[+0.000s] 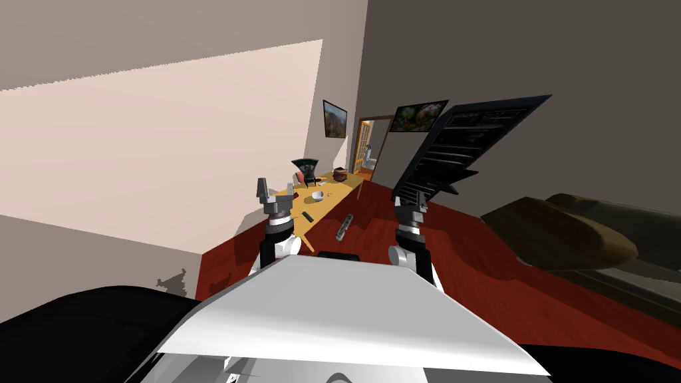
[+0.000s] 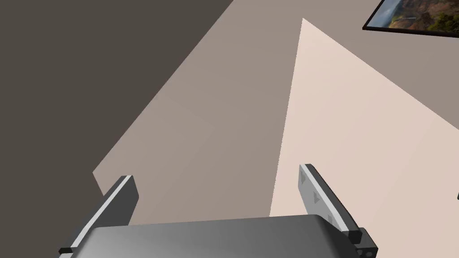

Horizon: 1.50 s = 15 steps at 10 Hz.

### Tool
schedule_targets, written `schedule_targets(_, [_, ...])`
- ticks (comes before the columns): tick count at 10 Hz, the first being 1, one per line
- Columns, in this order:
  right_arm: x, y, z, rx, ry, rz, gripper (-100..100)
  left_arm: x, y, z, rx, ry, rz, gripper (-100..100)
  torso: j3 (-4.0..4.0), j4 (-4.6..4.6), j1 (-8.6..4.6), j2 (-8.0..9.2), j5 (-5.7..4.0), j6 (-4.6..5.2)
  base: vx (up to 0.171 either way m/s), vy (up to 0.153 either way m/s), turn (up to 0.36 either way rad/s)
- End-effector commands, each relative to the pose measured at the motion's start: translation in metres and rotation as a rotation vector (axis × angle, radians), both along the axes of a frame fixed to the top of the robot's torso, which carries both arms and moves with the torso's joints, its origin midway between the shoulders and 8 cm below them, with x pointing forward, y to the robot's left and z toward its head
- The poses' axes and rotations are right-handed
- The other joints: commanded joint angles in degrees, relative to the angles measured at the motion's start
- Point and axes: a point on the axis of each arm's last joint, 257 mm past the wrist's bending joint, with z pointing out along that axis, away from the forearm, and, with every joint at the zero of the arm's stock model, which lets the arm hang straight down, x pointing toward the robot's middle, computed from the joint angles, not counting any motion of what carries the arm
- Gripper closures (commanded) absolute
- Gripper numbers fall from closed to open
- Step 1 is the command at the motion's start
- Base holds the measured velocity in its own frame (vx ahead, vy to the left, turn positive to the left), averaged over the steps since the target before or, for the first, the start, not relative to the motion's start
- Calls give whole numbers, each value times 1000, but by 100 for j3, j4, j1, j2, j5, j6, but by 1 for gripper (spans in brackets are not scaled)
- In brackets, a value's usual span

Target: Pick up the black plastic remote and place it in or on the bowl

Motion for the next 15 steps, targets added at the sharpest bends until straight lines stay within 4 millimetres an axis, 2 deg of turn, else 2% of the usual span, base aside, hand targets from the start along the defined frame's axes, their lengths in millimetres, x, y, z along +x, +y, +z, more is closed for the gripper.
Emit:
schedule_targets(1, [0,0,0,0,0,0,0,8,-9,-14,21,49,-42,-100,0,0,0,0,0,0,1,-81,-90])
schedule_targets(4, [0,0,0,0,0,0,0,24,-23,-52,24,163,-116,-100,-6,-2,-66,-11,-14,1,37,-165,-96])
schedule_targets(7, [0,0,0,0,0,0,0,37,-42,-115,-2,334,-200,-100,-15,-6,-85,-26,-19,2,78,-226,-143])
schedule_targets(8, [0,0,0,1,0,0,0,37,-42,-115,-2,334,-200,-100,-18,-7,-99,-31,-22,3,47,-172,-28])
schedule_targets(10, [0,0,0,0,0,0,0,39,-56,-169,-29,473,-259,-100,-7,-3,-54,-12,-13,1,59,-143,-148])
schedule_targets(11, [0,0,0,0,0,0,0,40,-56,-170,-30,476,-258,-100,-12,-5,-65,-21,-15,1,86,-116,-49])
schedule_targets(12, [0,0,0,0,0,0,0,37,-64,-201,-45,555,-287,-100,-14,-6,-48,-23,-13,-1,90,-105,-120])
schedule_targets(13, [0,0,0,0,0,0,0,37,-64,-201,-45,555,-287,-100,-16,-6,-43,-28,-11,2,66,-86,-61])
schedule_targets(15, [0,0,0,0,0,0,0,24,-80,-260,-79,708,-345,-100,-12,-5,-35,-21,-9,1,104,-122,-172])
